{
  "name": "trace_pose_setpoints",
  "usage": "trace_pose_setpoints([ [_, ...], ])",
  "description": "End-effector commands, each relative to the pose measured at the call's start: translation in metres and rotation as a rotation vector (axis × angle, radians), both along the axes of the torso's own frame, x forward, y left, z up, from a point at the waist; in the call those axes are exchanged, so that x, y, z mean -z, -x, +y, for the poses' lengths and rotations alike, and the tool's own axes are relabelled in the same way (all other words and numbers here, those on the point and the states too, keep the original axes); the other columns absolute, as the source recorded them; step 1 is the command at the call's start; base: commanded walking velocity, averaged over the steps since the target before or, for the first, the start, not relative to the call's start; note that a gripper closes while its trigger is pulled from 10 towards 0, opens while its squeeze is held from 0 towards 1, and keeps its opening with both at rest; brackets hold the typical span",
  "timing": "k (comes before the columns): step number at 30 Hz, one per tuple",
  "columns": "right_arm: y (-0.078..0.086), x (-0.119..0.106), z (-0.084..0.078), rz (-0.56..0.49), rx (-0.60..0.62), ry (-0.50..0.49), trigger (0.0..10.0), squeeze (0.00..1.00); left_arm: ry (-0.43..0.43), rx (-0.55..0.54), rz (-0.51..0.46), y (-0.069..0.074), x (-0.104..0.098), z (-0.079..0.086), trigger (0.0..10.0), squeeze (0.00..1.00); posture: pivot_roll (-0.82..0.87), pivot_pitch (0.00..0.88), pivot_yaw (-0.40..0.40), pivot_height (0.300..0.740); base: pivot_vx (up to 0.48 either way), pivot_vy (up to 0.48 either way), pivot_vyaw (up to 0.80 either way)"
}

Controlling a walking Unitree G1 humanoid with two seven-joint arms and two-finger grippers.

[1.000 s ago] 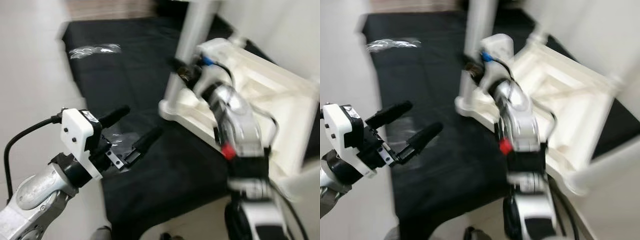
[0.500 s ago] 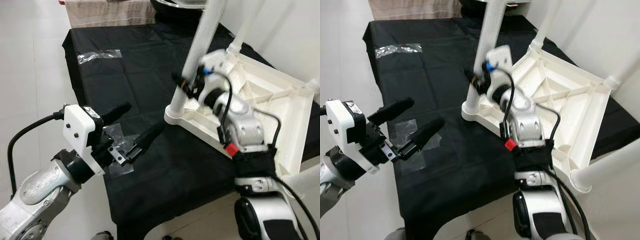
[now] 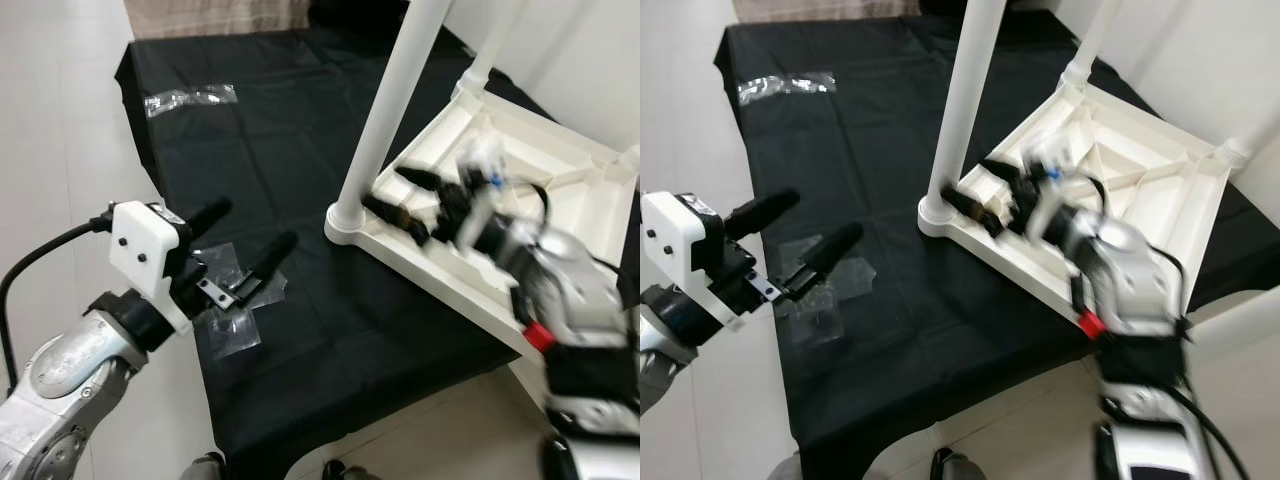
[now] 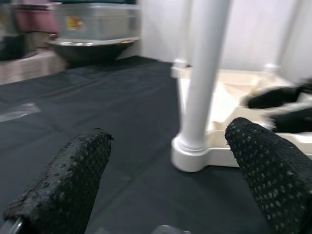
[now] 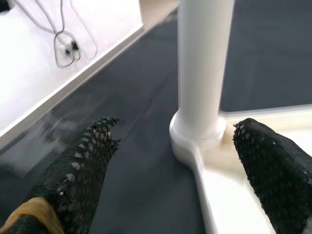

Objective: Building children table

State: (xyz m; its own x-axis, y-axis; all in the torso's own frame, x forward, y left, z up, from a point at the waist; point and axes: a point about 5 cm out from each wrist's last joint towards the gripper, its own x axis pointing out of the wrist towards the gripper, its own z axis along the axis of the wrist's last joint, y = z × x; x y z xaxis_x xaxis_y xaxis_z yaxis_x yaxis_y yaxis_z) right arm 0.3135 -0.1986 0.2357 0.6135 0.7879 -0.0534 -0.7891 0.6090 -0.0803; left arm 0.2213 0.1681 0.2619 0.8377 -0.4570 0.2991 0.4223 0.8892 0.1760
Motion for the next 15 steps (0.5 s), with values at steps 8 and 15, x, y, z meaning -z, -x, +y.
trace_pose_setpoints([
  [8,0.031,0.015,-0.001,0.106,-0.152,0.022,10.0,0.0,-0.057,-0.221,0.005,-0.003,0.006,0.03,10.0,0.0,0.02,0.225,-0.16,0.74,0.0,0.0,0.0],
  [15,0.023,0.014,0.022,0.092,-0.186,-0.037,10.0,0.0,-0.071,-0.152,0.06,0.003,0.021,0.011,10.0,0.0,0.02,0.217,-0.181,0.74,0.0,0.0,0.0],
])
